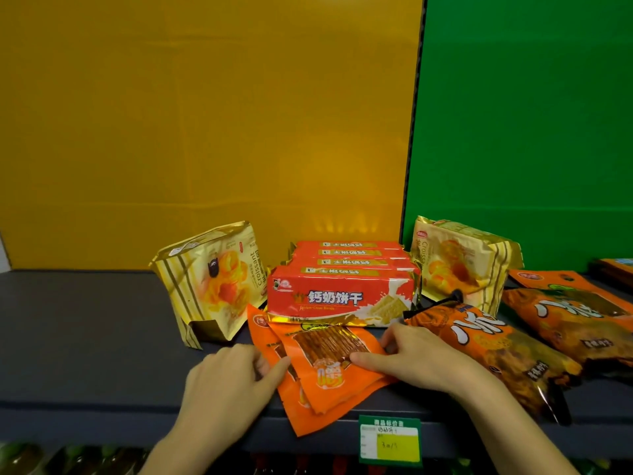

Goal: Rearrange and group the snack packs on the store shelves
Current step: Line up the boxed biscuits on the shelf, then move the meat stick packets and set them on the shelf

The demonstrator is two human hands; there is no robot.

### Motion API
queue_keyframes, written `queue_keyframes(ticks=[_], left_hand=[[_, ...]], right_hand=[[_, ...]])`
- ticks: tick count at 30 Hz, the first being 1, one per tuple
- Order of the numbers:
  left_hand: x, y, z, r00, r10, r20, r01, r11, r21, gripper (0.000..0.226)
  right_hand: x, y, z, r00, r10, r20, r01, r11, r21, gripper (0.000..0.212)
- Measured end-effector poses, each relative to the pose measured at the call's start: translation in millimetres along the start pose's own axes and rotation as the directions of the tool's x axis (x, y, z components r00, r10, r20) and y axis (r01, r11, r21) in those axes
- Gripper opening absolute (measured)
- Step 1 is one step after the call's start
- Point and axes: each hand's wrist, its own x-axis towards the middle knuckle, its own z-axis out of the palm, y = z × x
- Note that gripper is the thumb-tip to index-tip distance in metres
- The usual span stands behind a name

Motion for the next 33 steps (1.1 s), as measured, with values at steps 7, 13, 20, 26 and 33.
queue_keyframes(ticks=[7,13,20,26,33], left_hand=[[-1.8,-5.6,9.9,1.000,0.013,0.006,-0.012,0.996,-0.094,0.013],[-14.3,-3.7,11.3,0.984,0.030,-0.175,-0.036,0.999,-0.033,0.028],[-29.7,-2.5,9.4,0.980,0.005,-0.200,-0.029,0.993,-0.115,0.041],[-23.2,1.5,10.2,0.989,-0.051,-0.138,0.027,0.985,-0.168,0.036],[-11.8,7.4,16.8,0.990,-0.131,-0.050,0.127,0.989,-0.077,0.060]], right_hand=[[-3.6,-3.9,-4.4,0.999,0.031,0.022,-0.032,0.998,0.057,0.064],[-1.6,-4.7,-2.0,0.999,0.040,0.030,-0.047,0.970,0.239,0.039],[-4.5,1.9,-1.0,0.998,0.005,0.069,-0.062,0.508,0.859,0.013],[-10.7,-4.1,0.1,0.986,0.114,0.126,-0.093,-0.255,0.962,0.010],[-19.0,-4.4,2.2,0.985,0.126,0.115,-0.066,-0.334,0.940,0.009]])
